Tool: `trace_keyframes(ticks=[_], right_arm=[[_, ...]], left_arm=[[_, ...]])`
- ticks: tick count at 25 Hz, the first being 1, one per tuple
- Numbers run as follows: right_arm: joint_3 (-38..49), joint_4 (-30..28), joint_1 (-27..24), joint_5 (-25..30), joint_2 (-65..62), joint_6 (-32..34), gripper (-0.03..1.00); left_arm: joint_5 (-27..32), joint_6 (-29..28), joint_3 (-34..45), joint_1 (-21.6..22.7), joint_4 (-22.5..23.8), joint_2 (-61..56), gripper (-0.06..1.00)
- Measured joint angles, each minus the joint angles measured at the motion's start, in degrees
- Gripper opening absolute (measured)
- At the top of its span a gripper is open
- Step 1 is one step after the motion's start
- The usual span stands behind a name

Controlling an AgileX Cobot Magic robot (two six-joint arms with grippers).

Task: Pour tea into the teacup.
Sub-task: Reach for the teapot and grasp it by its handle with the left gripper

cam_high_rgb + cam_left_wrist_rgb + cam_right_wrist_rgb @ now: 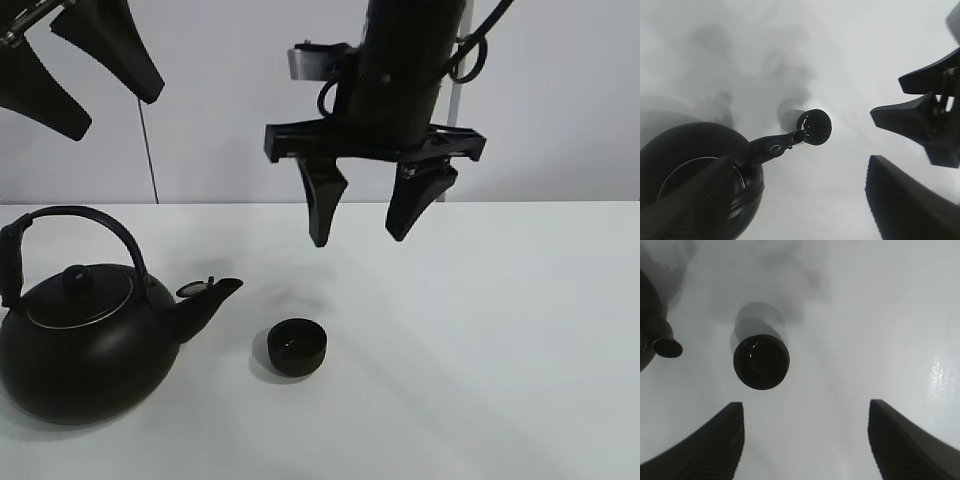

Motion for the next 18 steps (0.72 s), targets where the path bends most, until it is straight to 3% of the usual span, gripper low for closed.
trace_keyframes(ticks=[6,18], right_arm=[[1.8,1.3,-4.8,3.0,-4.7,0.0,0.48],[19.6,1.5,-15.0,0.7,-19.0,-2.6,0.48]], left_arm=[[0.0,0.0,0.0,0.0,0.0,0.0,0.53],[0.0,0.0,0.0,0.0,0.0,0.0,0.53]])
